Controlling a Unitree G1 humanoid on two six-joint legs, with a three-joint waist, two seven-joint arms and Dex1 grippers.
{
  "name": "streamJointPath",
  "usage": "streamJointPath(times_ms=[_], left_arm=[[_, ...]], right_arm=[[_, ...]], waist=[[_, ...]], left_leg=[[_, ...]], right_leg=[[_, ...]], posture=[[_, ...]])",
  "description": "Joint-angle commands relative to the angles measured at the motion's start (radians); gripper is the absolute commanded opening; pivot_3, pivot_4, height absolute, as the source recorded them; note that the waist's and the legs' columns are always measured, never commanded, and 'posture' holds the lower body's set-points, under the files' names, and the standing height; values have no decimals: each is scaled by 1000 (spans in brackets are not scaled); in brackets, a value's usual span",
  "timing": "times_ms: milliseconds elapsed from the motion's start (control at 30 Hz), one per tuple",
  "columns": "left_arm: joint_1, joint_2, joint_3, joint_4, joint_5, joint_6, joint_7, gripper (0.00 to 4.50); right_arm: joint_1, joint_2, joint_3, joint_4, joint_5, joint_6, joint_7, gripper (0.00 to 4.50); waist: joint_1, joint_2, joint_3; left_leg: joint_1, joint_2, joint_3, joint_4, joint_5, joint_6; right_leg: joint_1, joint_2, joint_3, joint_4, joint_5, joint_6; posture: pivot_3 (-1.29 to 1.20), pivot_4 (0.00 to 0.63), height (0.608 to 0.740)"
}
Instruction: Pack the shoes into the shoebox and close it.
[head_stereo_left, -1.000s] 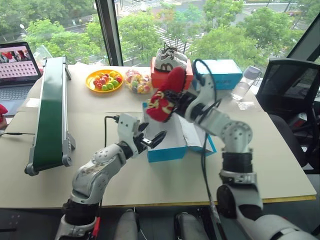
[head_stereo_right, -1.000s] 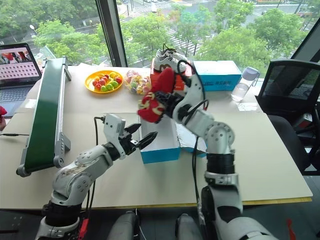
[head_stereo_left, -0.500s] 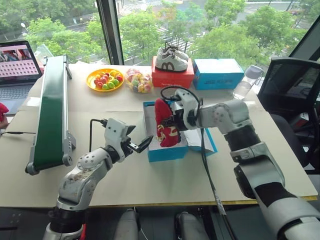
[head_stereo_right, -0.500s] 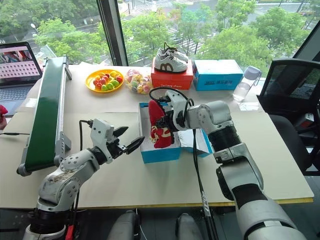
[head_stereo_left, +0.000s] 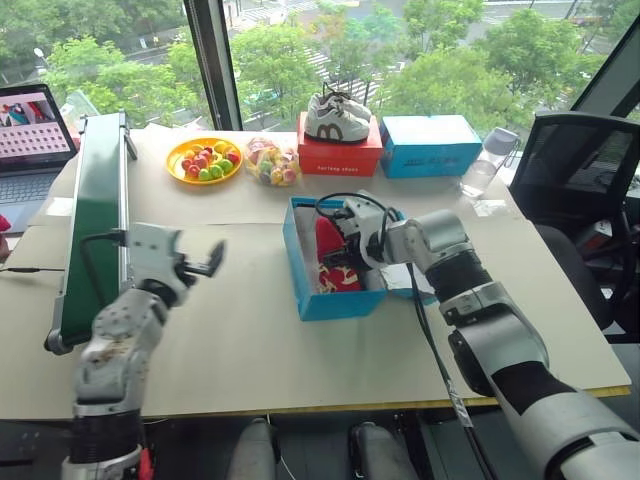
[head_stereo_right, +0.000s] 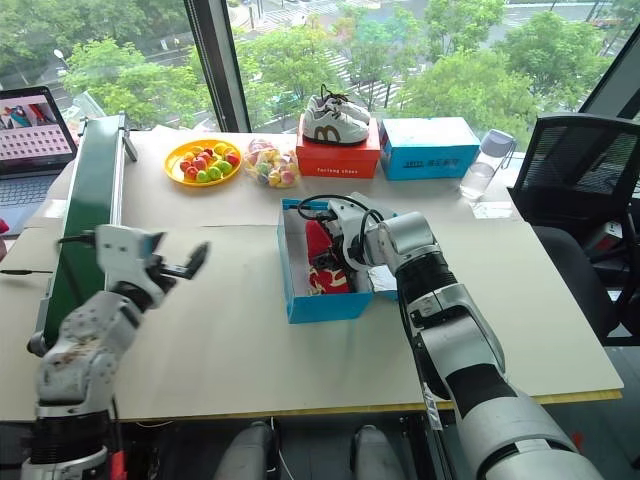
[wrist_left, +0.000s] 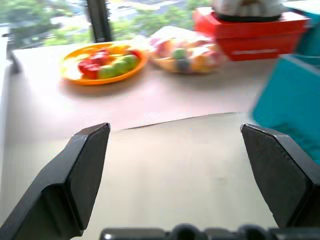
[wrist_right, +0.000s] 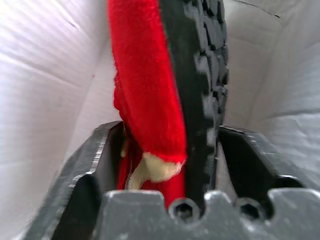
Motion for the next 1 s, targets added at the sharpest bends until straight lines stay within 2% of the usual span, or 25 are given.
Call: streamJointPath(times_ms=[33,167,267,433,533,600,667,767,867,900,1000], left_arm=[[-35,29,104,77,39,-8,94,4500],[-46,26,130,100,34,9,111,4500],[-43,10,120,81,23,17,105,4500],[-29,11,114,70,22,30,93,4500],[-24,19,121,68,18,37,84,4500],[-21,22,126,63,19,45,83,4500],[-23,21,137,57,10,57,83,4500],[-27,25,152,58,-5,78,81,4500],[-33,44,155,70,-5,115,83,4500],[-34,49,154,71,-8,124,79,4500],[-36,66,148,77,-8,141,69,4500]], right_arm=[[-22,22,-68,-43,-10,-3,-20,4477],[-22,41,-99,-89,-20,3,-42,4477],[-17,39,-118,-177,-42,-68,-69,4477],[10,16,-178,-421,-15,-198,-28,4477],[57,10,-204,-577,57,-247,72,4477],[141,7,-249,-770,237,-191,201,4477],[255,-41,-237,-928,335,-165,313,4477],[400,-120,-194,-1046,398,-154,412,4477],[550,-230,-58,-1104,275,-273,494,4477],[569,-244,-18,-1094,218,-320,487,4477],[602,-229,38,-1048,131,-416,462,4477]], waist=[[2,0,0],[2,0,0],[1,0,0],[-1,0,0],[-1,0,0],[-1,0,0],[2,0,0],[2,-1,0],[2,-3,-2],[0,-3,-2],[-10,-3,-2]], left_leg=[[0,0,0,0,0,0],[0,0,0,0,0,0],[0,0,0,0,0,-1],[0,0,0,-1,0,-1],[0,0,0,-1,0,-1],[0,0,0,-1,0,-1],[0,0,0,-1,0,-1],[0,0,0,0,0,-1],[4,0,0,1,0,-2],[5,0,0,1,-4,-8],[7,0,0,1,-4,-9]], right_leg=[[0,0,0,0,0,0],[0,0,0,1,0,0],[0,-1,-1,2,0,0],[-1,-1,-1,2,0,-1],[-1,-1,-1,2,0,-1],[-1,-1,-1,3,0,-1],[0,-1,-1,2,0,-1],[1,-1,-1,3,0,0],[3,-2,-2,3,0,-1],[4,-2,-2,3,-1,-2],[2,-2,-1,4,-1,-4]], posture=[[0,150,731],[0,150,731],[0,150,731],[0,150,731],[0,150,731],[0,150,731],[0,150,731],[0,150,731],[0,150,731],[0,150,731],[0,150,731]])
